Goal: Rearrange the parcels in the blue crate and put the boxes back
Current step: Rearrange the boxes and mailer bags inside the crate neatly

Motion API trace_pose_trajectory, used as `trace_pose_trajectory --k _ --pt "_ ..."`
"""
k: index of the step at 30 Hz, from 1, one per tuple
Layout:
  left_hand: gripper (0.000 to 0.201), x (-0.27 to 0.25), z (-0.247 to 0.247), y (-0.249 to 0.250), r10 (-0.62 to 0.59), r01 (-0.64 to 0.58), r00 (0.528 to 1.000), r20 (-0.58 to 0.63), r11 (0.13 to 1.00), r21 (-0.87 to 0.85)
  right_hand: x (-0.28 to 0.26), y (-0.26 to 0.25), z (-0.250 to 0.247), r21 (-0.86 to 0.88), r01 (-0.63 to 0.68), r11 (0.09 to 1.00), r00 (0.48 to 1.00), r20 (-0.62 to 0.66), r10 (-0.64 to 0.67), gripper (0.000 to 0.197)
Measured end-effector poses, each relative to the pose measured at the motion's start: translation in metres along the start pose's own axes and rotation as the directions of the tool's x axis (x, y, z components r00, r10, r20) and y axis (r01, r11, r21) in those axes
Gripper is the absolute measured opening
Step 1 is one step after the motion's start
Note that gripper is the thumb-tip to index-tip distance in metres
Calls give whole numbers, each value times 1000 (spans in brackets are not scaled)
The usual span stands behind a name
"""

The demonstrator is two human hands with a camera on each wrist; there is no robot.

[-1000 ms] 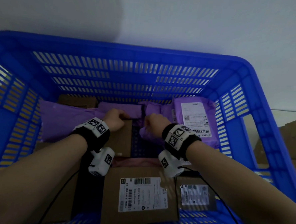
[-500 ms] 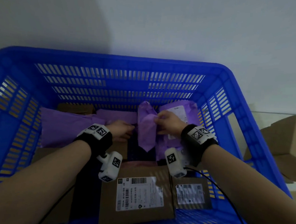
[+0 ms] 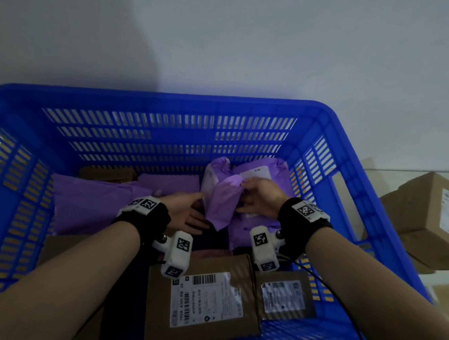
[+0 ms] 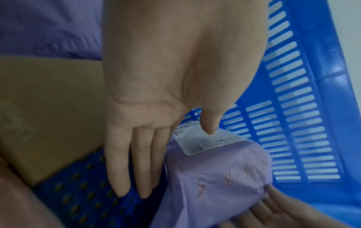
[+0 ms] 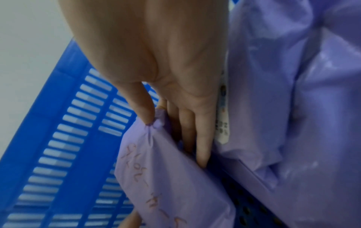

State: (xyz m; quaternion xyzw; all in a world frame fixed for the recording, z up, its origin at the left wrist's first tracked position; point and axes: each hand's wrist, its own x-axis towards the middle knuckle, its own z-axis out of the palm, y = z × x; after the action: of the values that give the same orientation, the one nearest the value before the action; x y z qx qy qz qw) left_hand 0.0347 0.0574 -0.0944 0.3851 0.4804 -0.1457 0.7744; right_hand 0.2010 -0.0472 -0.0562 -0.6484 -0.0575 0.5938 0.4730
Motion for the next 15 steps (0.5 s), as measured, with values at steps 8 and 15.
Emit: trace_pose_trajectory --k 8,15 --pt "65 4 7 7 22 -21 1000 13 996 -90 -3 -2 -12 0 -39 999 999 -26 39 20" --pt "57 5 16 5 116 -113 993 -1 965 -237 -3 2 -9 -104 -59 993 997 -59 54 16"
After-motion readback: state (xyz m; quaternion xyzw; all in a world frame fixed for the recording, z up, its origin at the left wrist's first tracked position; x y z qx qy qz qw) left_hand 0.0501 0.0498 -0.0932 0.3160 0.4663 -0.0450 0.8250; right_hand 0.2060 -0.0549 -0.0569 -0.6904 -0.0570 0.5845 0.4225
